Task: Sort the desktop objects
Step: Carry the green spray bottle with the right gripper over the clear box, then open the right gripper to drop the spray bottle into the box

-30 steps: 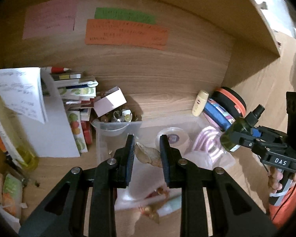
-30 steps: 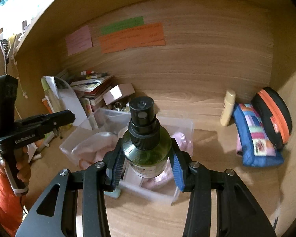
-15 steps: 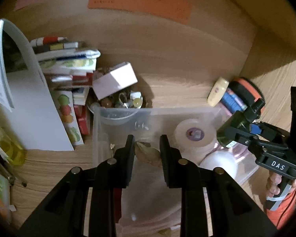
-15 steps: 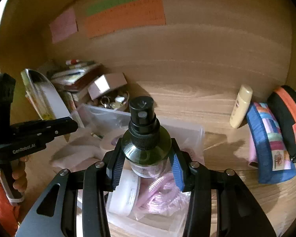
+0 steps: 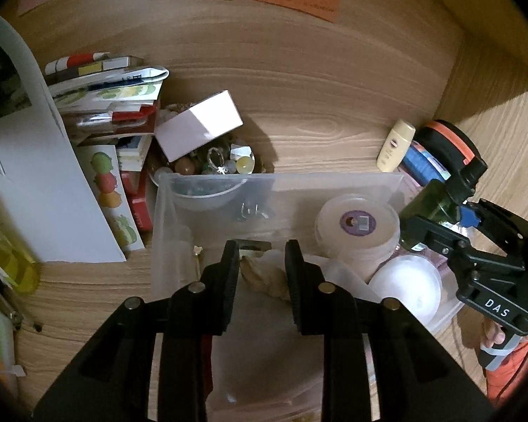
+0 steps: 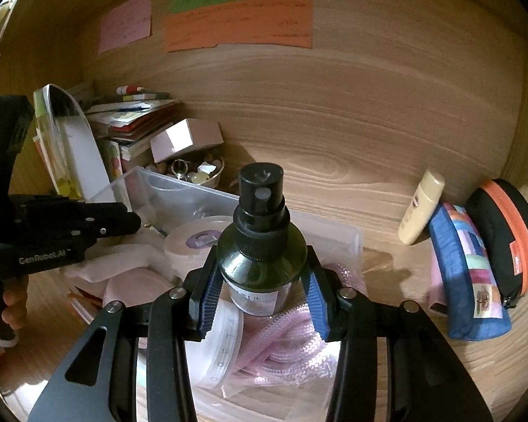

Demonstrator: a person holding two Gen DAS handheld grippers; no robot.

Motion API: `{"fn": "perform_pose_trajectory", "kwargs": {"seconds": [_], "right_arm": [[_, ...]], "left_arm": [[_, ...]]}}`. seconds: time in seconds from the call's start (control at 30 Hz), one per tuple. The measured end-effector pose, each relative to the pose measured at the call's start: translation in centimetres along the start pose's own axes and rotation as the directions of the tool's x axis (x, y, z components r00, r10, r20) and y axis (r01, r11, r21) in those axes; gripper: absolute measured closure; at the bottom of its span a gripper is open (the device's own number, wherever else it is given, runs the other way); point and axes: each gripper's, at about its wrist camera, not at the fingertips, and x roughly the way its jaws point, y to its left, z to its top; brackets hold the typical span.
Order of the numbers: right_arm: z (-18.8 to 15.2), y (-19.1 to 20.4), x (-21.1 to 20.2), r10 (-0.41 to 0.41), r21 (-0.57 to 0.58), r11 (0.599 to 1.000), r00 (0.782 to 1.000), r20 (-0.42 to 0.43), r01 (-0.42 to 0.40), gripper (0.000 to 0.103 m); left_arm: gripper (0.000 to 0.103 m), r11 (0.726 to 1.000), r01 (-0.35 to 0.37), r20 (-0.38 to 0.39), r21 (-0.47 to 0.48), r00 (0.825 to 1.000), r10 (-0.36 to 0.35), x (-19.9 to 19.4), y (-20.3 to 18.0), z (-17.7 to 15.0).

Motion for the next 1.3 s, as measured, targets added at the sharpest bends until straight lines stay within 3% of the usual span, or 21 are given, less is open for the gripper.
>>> {"fn": "perform_pose_trajectory", "kwargs": {"seconds": [0.1, 0.13, 0.3, 0.4, 0.57, 0.8, 0.93, 1.13, 1.3], "right_arm": [[-0.1, 0.3, -0.1, -0.005, -0.018, 1.000, 1.000, 0.003, 0.005, 0.054], [-0.2, 0.5, -0.1, -0.014, -0.022, 1.000, 1.000, 0.004, 0.015, 0.046], [-0.3, 0.8, -0.2, -0.024, -0.043, 0.999, 1.000, 0.011, 0.024, 0.043], [-0.2, 0.6, -0.4, -0.012, -0.031, 0.999, 1.000, 0.013, 0.013, 0.038], [0.3, 0.2, -1.5, -0.015, 0.004, 1.000, 0.999, 0.030, 0.014, 0.022], [0.1, 0.0, -4.0, -0.019, 0.049, 0.999, 1.000, 0.025, 0.018, 0.018], [-0.5, -0.2, -6.0, -0.018, 0.077, 0.997, 0.999, 0.029, 0.016, 0.017], [-2.1, 0.6, -7.5, -0.001, 0.073, 0.997, 1.000, 0.013, 0.000, 0.014], [-3.5, 1.6, -7.9, 0.028, 0.063, 0.998, 1.000, -0.007, -0.027, 0.014]], "left_arm": [[0.067, 1.000, -0.010, 0.002, 0.007, 1.000, 0.010, -0.1, -0.1, 0.0], [0.065, 1.000, -0.014, 0.004, 0.008, 1.000, 0.014, -0.3, -0.1, 0.0], [0.049, 1.000, -0.011, 0.030, 0.007, 0.999, 0.011, -1.2, -0.1, 0.1], [0.044, 1.000, -0.006, 0.053, 0.010, 0.999, 0.006, -1.8, -0.3, 0.2], [0.036, 1.000, 0.017, 0.084, 0.021, 0.996, -0.019, -2.8, -0.6, 0.4], [0.015, 0.996, 0.086, 0.107, 0.022, 0.990, -0.088, -4.8, -0.9, 0.7], [0.010, 0.990, 0.141, 0.103, 0.009, 0.985, -0.141, -6.3, -0.8, 0.6], [0.008, 0.994, 0.100, 0.116, 0.048, 0.988, -0.105, -8.5, -1.0, -1.0], [0.008, 0.995, 0.063, 0.082, 0.079, 0.994, -0.069, -9.4, -0.4, -3.4]]}}
